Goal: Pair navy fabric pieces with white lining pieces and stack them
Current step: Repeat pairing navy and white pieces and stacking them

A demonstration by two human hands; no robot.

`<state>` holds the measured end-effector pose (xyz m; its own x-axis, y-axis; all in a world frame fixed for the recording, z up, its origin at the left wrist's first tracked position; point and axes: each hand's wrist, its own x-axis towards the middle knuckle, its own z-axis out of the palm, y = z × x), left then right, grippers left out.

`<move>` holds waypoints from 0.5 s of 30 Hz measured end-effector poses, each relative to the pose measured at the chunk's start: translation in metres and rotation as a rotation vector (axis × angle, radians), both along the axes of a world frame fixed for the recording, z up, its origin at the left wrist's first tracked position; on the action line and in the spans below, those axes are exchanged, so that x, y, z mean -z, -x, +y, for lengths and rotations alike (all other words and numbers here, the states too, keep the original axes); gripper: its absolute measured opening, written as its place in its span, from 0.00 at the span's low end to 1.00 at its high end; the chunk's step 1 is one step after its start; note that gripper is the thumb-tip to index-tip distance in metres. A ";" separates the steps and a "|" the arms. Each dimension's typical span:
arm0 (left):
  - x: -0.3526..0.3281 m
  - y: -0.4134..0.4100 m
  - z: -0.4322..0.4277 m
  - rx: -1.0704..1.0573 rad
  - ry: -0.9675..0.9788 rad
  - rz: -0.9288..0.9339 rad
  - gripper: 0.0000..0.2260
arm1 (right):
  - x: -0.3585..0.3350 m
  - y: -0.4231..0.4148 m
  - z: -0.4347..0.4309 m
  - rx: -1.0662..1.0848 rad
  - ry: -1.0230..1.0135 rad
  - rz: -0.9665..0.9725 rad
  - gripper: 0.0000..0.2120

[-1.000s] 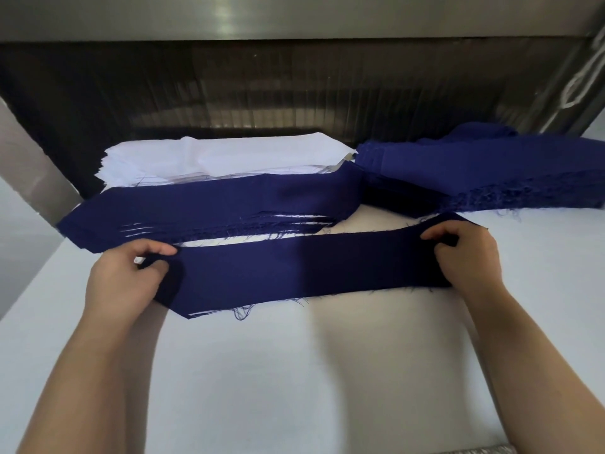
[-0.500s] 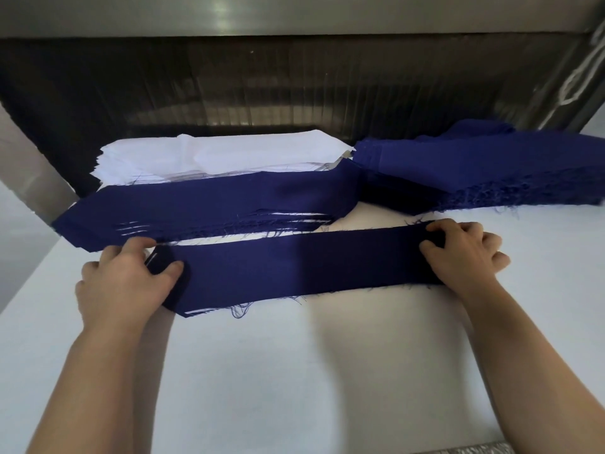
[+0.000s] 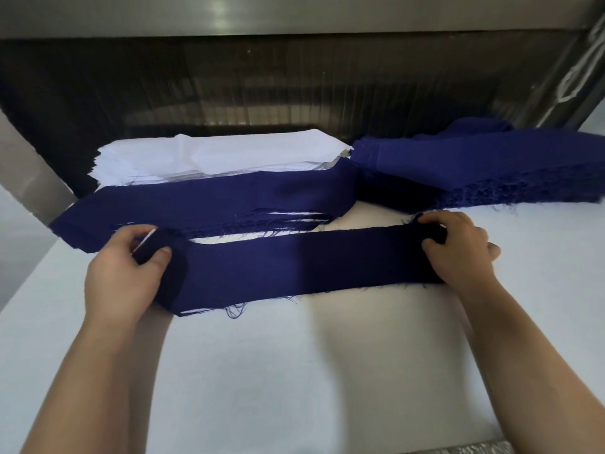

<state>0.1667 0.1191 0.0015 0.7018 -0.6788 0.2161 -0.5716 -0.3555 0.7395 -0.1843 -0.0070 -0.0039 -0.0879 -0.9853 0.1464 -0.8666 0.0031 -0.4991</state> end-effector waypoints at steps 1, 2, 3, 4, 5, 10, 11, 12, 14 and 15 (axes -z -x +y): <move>0.000 -0.001 0.000 0.002 0.019 0.005 0.12 | 0.000 0.000 0.000 -0.002 0.034 -0.038 0.20; 0.001 -0.002 0.000 0.005 0.031 0.006 0.12 | -0.001 0.000 0.001 -0.002 0.070 -0.080 0.20; 0.002 -0.003 -0.001 0.010 0.040 0.006 0.11 | -0.002 0.000 0.002 -0.002 0.103 -0.123 0.20; 0.003 -0.004 -0.001 0.016 0.045 0.006 0.11 | -0.004 0.000 0.002 0.000 0.130 -0.162 0.21; 0.004 -0.005 -0.001 0.022 0.050 0.006 0.10 | -0.005 0.000 0.002 0.005 0.153 -0.196 0.22; 0.006 -0.008 -0.002 0.028 0.110 0.021 0.09 | -0.007 0.000 0.002 0.067 0.182 -0.197 0.24; 0.006 -0.008 -0.002 0.026 0.123 0.024 0.09 | -0.006 0.000 0.002 0.085 0.142 -0.163 0.24; 0.006 -0.009 -0.002 0.023 0.135 0.027 0.10 | -0.005 0.000 0.001 0.098 0.082 -0.122 0.23; 0.007 -0.009 -0.003 0.011 0.168 0.045 0.11 | -0.002 -0.001 0.000 0.098 -0.064 -0.018 0.21; 0.007 -0.008 -0.003 0.007 0.190 0.065 0.12 | -0.001 -0.001 -0.001 0.092 -0.121 0.028 0.21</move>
